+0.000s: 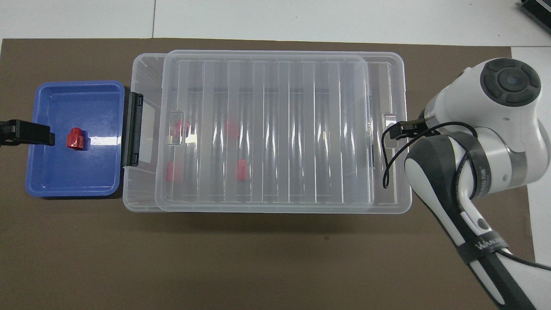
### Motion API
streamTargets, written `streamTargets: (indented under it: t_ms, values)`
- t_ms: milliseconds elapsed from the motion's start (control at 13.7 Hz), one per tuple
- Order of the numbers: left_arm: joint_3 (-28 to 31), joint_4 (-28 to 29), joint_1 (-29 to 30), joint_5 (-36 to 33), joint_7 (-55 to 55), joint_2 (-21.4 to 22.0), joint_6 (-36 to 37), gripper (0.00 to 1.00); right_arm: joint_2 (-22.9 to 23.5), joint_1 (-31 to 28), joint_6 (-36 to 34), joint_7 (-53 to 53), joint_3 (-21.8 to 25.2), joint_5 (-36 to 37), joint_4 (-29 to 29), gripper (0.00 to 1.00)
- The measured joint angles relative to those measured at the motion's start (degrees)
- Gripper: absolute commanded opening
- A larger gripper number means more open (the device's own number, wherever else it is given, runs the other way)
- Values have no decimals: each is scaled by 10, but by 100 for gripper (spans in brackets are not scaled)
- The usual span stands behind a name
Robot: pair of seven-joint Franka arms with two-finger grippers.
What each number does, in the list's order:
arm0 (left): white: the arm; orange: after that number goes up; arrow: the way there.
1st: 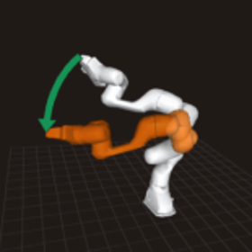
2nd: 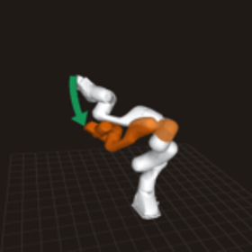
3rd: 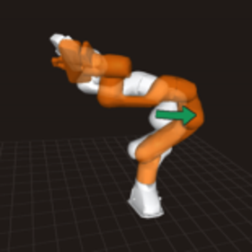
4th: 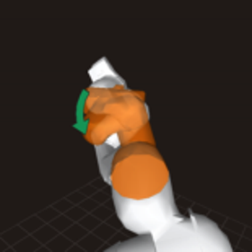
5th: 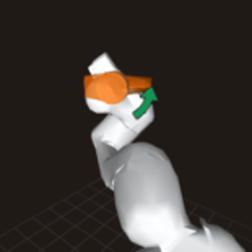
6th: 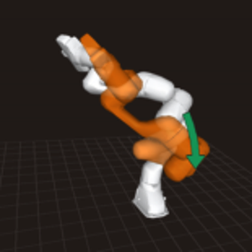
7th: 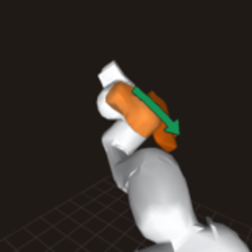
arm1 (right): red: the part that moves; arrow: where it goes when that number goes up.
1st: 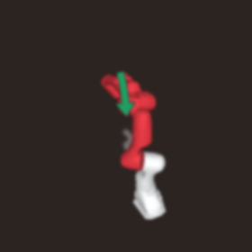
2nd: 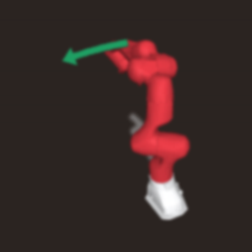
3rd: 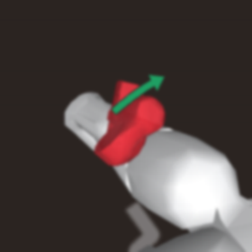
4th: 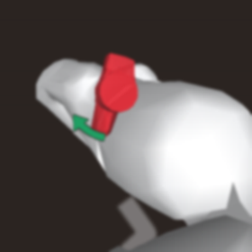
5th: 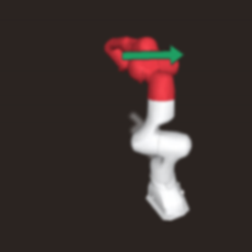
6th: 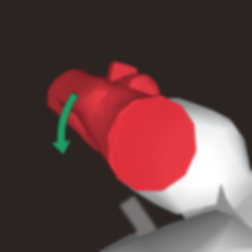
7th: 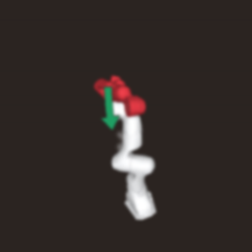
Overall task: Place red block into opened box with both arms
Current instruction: 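Slide the clear lid away from the blue tray with the right gripper, then lower the left gripper onto the red block in the blue tray and grasp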
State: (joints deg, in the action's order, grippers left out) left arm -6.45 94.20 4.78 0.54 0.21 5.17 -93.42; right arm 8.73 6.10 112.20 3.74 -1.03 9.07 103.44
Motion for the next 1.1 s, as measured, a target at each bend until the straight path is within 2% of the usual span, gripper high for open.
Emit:
streamTargets:
  t_ms: [366,733,879,1099]
  values:
    - [2,1,5,0,2,0,0,100,0,-31,0,-119,0,0,0,100]
    - [6,12,51,0,-3,-8,-29,100,0,-57,5,-232,0,1,0,100]
    - [7,17,58,0,-17,-32,-55,100,0,-69,8,-281,0,1,0,100]
    - [8,25,79,0,-89,-95,-124,100,0,-84,13,-336,1,1,0,100]
